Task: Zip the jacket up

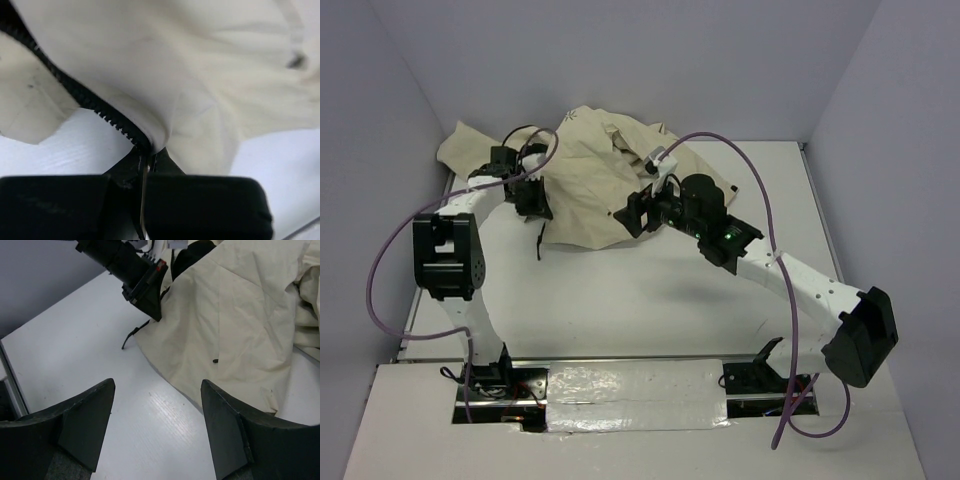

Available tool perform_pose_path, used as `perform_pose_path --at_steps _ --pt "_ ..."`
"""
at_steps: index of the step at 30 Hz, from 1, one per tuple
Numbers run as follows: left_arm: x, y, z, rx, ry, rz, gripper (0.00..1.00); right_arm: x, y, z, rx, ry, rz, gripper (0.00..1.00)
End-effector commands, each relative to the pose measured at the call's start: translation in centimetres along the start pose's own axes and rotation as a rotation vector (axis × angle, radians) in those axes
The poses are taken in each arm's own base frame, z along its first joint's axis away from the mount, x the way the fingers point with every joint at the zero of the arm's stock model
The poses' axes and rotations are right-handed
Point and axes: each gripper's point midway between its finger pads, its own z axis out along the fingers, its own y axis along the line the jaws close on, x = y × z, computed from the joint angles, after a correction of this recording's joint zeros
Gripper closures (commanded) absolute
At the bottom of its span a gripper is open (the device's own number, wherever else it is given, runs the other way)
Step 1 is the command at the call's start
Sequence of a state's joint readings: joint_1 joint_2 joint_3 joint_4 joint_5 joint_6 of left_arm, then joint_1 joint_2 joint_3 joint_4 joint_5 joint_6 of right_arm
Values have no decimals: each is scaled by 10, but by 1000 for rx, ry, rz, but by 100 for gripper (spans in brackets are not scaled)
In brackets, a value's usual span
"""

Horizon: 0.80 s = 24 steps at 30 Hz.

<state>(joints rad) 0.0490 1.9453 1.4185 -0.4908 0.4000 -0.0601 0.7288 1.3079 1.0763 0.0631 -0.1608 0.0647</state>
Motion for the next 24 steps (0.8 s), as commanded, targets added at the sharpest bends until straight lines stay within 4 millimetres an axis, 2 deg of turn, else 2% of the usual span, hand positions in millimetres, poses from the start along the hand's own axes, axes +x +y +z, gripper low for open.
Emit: perform_pose_path --at_steps 1,2,3,4,5,6,7,9,10,12,17,20,24 --pt "-45 -83 -61 134 -139 144 100 -36 14 -3 -42 -69 47 23" --pt "-45 -94 -69 144 -154 162 100 -44 20 -5 -57 -79 82 24" --pt "-55 -110 -89 147 -226 206 100 -47 23 -5 -72 -79 103 24" --pt "-56 -120 -96 151 -255 228 100 -49 25 -5 -80 -82 122 24" --pt "-49 -135 -99 166 -265 242 100 -53 28 -6 -90 -89 141 24" --pt "-59 -148 -118 157 -348 273 100 -55 33 -7 -109 -89 181 25" --pt "-55 -164 -120 171 -357 292 100 -57 36 -8 -121 -95 199 25" --pt "-52 -178 -131 162 -393 264 100 -65 49 -15 -177 -126 234 25" --pt "-47 -194 -134 187 -403 239 100 -69 57 -20 -206 -156 238 25" --pt "-43 -213 -136 203 -422 223 100 -69 65 -22 -229 -165 259 24" --pt "-31 -240 -132 202 -414 142 100 -46 70 -16 -214 -78 333 23" --pt "-29 -247 -131 211 -395 99 100 -30 65 -12 -167 -46 343 23" --pt "-29 -255 -132 237 -394 75 100 3 45 1 -47 35 357 23"
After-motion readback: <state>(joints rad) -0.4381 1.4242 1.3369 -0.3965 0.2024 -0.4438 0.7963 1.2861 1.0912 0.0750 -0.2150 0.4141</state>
